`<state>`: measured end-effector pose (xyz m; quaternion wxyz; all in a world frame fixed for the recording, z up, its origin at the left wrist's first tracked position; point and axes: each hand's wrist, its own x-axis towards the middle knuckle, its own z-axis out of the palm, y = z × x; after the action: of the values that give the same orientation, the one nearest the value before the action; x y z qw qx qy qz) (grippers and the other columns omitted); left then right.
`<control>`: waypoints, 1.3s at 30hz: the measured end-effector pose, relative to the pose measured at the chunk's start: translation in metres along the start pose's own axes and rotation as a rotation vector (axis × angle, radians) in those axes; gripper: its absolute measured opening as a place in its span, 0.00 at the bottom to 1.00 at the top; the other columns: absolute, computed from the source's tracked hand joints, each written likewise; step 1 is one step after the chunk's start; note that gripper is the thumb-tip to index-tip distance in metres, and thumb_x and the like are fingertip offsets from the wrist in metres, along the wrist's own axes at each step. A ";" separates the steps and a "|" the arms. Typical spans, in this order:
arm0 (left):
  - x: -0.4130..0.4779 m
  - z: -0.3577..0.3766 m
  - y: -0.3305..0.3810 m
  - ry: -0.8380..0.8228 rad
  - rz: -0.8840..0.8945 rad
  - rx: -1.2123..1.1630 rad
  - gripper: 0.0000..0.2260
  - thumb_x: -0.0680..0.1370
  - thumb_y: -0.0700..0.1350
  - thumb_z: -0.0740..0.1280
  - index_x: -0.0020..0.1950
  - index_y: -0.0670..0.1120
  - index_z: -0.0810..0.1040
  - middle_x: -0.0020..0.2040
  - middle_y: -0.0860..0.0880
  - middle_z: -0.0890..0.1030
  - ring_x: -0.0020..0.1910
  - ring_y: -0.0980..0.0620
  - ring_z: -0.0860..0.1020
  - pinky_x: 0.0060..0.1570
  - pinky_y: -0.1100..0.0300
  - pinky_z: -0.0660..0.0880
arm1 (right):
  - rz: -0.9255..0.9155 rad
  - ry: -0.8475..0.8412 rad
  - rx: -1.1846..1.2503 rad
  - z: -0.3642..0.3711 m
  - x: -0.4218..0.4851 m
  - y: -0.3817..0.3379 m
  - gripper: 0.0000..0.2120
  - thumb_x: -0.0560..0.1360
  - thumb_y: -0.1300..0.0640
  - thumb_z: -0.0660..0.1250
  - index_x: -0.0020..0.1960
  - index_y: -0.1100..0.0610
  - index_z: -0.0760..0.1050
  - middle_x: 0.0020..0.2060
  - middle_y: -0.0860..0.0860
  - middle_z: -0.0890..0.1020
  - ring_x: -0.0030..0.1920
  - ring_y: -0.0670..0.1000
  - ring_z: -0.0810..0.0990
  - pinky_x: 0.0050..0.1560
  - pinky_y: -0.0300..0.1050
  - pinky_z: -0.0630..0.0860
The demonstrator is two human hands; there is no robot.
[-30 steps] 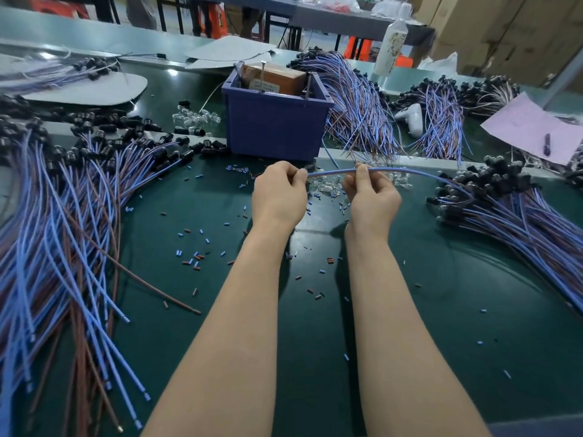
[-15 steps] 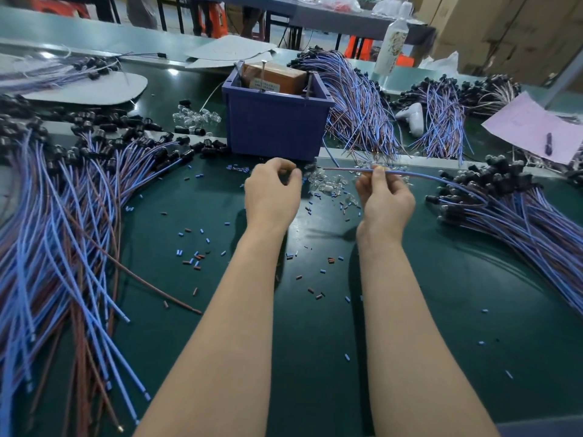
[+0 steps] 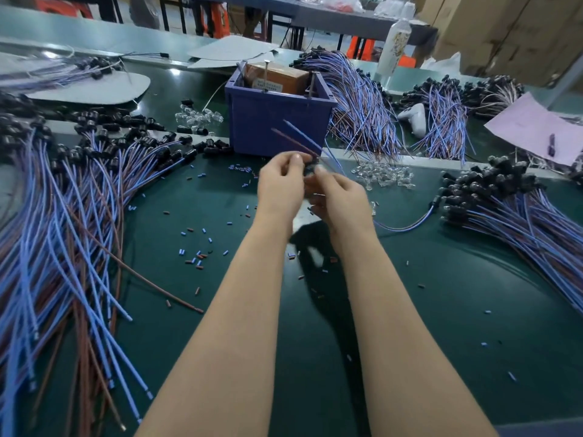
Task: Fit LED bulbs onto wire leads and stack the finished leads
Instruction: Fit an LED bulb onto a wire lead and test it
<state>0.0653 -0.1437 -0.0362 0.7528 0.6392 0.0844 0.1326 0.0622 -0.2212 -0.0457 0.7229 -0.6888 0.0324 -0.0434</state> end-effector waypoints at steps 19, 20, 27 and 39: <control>0.004 -0.009 -0.006 0.066 -0.172 0.044 0.12 0.77 0.41 0.61 0.33 0.45 0.73 0.23 0.54 0.73 0.25 0.55 0.67 0.25 0.66 0.63 | -0.125 0.137 -1.083 -0.010 0.007 0.010 0.09 0.80 0.54 0.59 0.56 0.58 0.73 0.55 0.55 0.77 0.58 0.57 0.73 0.56 0.48 0.64; 0.004 -0.009 -0.007 0.062 -0.135 0.107 0.14 0.77 0.43 0.62 0.31 0.45 0.73 0.22 0.55 0.73 0.26 0.53 0.67 0.28 0.64 0.63 | -0.196 0.157 -0.921 -0.010 0.006 0.009 0.08 0.80 0.56 0.60 0.54 0.59 0.73 0.53 0.56 0.76 0.55 0.56 0.73 0.52 0.44 0.64; 0.000 -0.001 -0.006 -0.145 0.004 0.144 0.08 0.80 0.41 0.61 0.48 0.43 0.79 0.44 0.44 0.82 0.43 0.48 0.79 0.44 0.56 0.77 | -0.149 0.099 -0.117 0.002 -0.001 0.003 0.05 0.77 0.62 0.65 0.43 0.57 0.73 0.39 0.54 0.80 0.39 0.51 0.79 0.38 0.41 0.77; 0.009 -0.008 -0.012 0.172 0.029 0.022 0.06 0.80 0.41 0.60 0.48 0.42 0.76 0.34 0.52 0.80 0.32 0.59 0.78 0.37 0.66 0.73 | -0.278 0.291 -0.228 0.002 0.002 0.011 0.08 0.79 0.59 0.60 0.58 0.54 0.71 0.33 0.48 0.79 0.40 0.53 0.82 0.50 0.52 0.78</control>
<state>0.0722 -0.1348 -0.0487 0.7336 0.6350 0.1412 0.1969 0.0643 -0.2190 -0.0566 0.6152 -0.7505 0.0457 -0.2372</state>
